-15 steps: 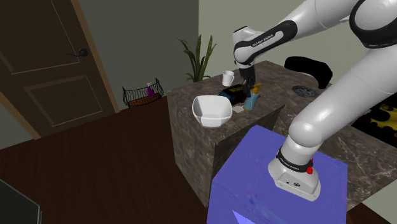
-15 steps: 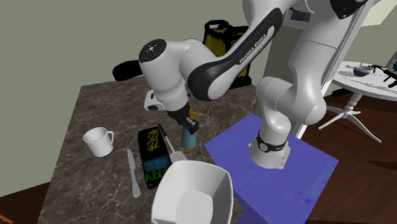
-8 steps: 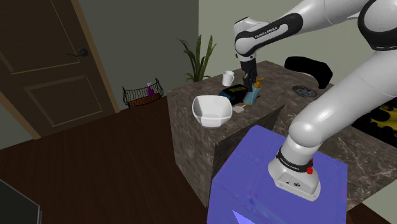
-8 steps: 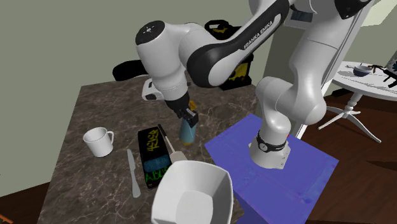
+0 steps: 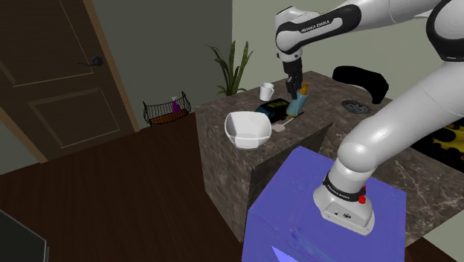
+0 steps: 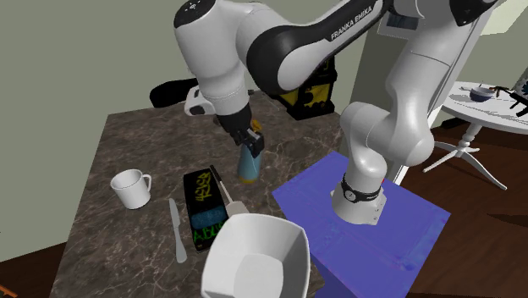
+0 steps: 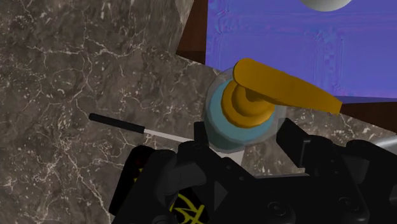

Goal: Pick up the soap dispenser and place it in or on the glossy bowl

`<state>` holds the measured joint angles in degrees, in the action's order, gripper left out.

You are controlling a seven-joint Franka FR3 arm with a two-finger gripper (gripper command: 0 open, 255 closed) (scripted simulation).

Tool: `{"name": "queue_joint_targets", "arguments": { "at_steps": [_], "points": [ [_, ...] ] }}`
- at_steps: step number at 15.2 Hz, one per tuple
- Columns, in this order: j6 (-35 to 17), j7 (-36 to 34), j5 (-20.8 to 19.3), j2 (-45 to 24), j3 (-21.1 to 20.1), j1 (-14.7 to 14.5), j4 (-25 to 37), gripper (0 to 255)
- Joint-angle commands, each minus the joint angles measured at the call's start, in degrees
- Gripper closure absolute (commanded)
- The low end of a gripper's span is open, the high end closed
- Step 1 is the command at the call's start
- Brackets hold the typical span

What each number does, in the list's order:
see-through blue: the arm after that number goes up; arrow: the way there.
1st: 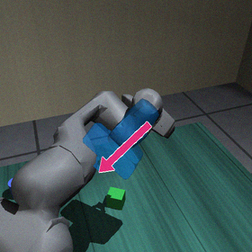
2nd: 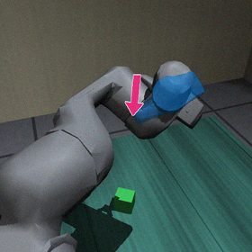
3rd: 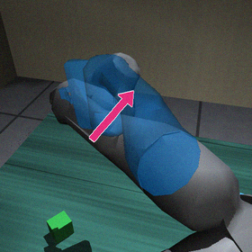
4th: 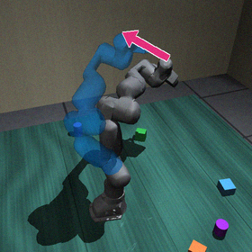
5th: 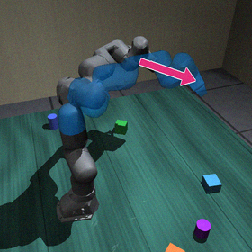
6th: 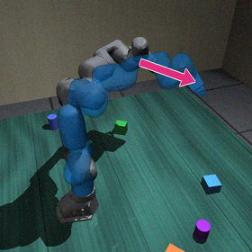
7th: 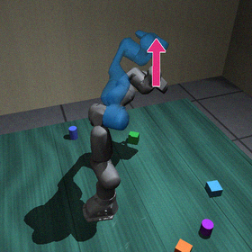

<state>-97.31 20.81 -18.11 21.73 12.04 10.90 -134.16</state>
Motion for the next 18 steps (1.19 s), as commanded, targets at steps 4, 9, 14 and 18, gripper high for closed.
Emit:
{"name": "queue_joint_targets", "arguments": {
  "at_steps": [4, 9, 14, 18],
  "points": [
    [3.96, 0.82, 0.27, 0.61, -0.38, -0.08, 3.42, 255],
    [7.76, 1.59, 0.49, 1.03, -0.76, -0.16, 6.86, 255],
    [10.79, 0.95, 1.41, 0.51, -1.91, -0.81, 10.13, 255],
    [12.56, -3.7, 4.44, -2.5, -5.34, -3.13, 13.71, 255]
  ]
}}
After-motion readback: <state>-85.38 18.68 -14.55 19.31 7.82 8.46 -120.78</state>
